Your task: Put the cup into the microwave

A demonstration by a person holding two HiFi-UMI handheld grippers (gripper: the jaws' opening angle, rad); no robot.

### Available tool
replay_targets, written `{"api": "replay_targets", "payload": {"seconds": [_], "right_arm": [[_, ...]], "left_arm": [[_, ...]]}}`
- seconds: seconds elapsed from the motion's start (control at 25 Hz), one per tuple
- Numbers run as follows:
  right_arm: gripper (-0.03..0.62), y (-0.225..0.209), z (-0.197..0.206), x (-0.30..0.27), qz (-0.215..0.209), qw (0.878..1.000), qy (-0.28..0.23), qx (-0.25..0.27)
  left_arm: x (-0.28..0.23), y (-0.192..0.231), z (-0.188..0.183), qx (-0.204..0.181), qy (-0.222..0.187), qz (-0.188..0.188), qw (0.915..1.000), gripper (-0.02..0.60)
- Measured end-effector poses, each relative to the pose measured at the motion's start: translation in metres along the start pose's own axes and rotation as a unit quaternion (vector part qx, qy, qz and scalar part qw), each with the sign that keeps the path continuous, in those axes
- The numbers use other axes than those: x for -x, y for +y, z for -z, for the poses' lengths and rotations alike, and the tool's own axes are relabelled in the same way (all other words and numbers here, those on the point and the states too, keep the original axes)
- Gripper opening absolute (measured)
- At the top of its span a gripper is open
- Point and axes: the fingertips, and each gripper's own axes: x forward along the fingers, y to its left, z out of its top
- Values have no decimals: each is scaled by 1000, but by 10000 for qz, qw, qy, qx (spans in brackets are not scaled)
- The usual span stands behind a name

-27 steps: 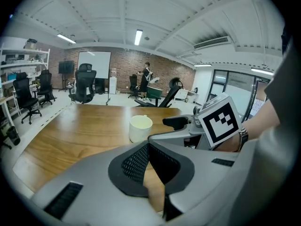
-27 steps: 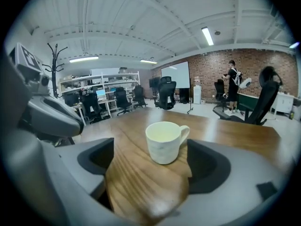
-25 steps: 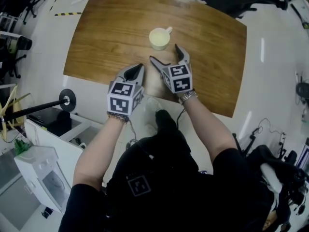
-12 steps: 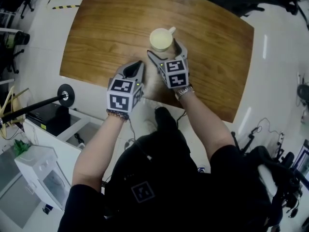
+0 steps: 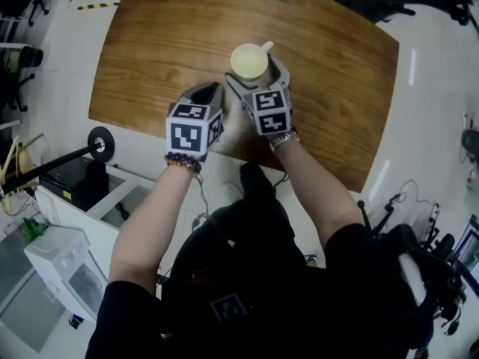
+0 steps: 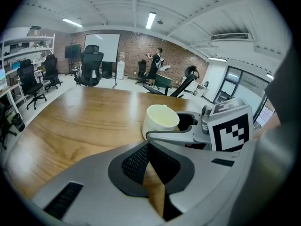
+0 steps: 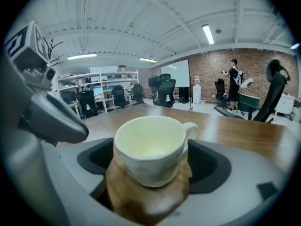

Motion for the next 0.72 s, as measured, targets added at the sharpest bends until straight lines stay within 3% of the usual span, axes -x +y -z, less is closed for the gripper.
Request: {"api": "replay_targets", "payload": {"seconds": [0.36,0.48,0.72], "right_arm": [[514,1,-3,-9,72,9998,-90,132],[460,-1,-4,-10,82,9998,-103,163],[456,-1,-4,-8,22,9997,-86,210]], "left_arm": [[-10,13,1,256,328,-142,9990,0],[-11,15,0,283,344,-159,9989,1],[-12,14,2,327,349,-183,9987,2]]}}
